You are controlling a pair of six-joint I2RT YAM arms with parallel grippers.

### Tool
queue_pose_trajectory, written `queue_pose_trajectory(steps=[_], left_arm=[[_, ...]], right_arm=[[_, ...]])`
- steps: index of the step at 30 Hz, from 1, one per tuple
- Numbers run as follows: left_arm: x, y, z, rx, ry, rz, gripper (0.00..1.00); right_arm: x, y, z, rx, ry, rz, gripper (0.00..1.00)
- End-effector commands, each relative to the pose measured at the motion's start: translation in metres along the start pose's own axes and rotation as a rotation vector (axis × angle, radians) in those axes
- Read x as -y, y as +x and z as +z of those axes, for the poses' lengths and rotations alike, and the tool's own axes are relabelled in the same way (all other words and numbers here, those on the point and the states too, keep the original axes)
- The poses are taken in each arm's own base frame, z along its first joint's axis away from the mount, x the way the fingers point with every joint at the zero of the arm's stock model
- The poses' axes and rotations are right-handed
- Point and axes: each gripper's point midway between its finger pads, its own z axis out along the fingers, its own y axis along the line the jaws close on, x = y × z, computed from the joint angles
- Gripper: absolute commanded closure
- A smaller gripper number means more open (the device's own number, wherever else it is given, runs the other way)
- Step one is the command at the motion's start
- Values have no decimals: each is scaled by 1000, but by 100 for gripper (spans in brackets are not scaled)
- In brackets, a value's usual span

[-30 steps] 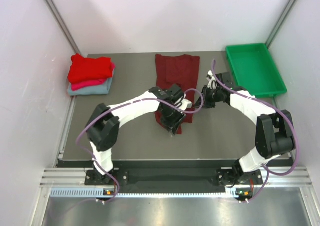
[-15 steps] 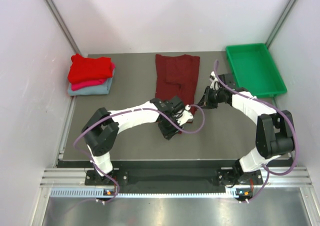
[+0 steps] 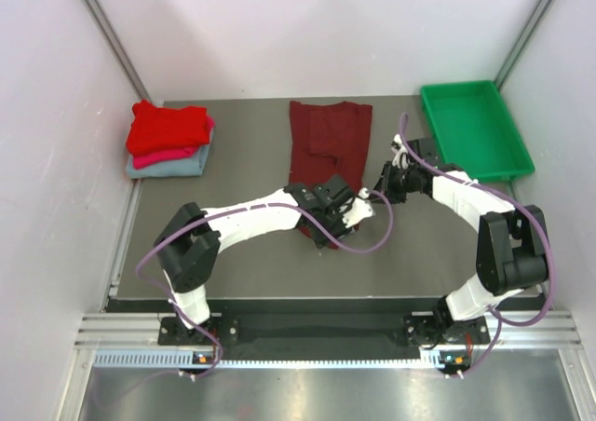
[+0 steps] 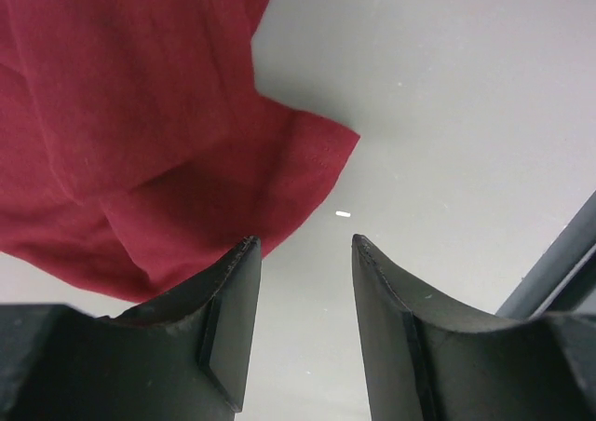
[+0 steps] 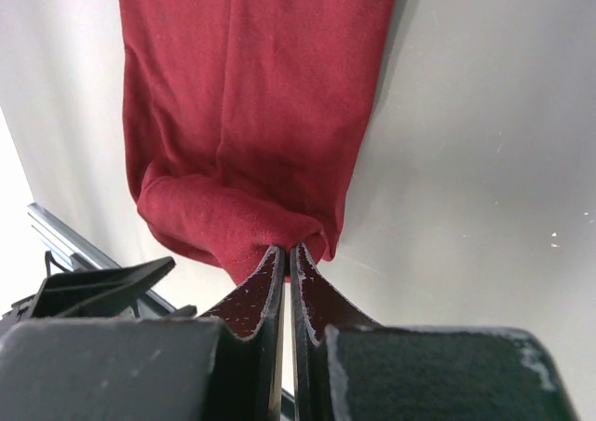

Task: Fold and stack the t-shirts
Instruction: Fold the tshirt

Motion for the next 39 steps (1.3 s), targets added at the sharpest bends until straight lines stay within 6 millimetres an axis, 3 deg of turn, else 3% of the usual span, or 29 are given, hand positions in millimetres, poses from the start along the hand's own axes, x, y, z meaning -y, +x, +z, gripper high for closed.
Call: queue_pose_trajectory(steps=[1, 5, 15, 28, 33, 34, 35, 39], left_arm=[[1, -26, 2, 64, -18, 88, 50], [3, -31, 10, 68, -13, 129, 51], [1, -17, 38, 28, -9, 194, 50], [13, -1, 52, -25, 62, 183, 50], [17, 9, 59, -60, 79, 179, 66], [18, 11, 60, -65, 87, 178, 77], [19, 13, 61, -73, 93, 176, 81], [23, 17, 58, -89, 111, 158, 89]], right_arm=[[-4, -15, -3, 53, -16, -37, 100], [-4, -15, -2, 46, -16, -35, 100], [-2, -14, -1, 41, -16, -35, 100], [-2, -15, 0, 44, -17, -36, 100], [-2, -15, -1, 46, -15, -37, 100], [-2, -15, -1, 46, -15, -37, 100], [-1, -14, -1, 47, -14, -37, 100], [-2, -15, -2, 53, -15, -38, 100]])
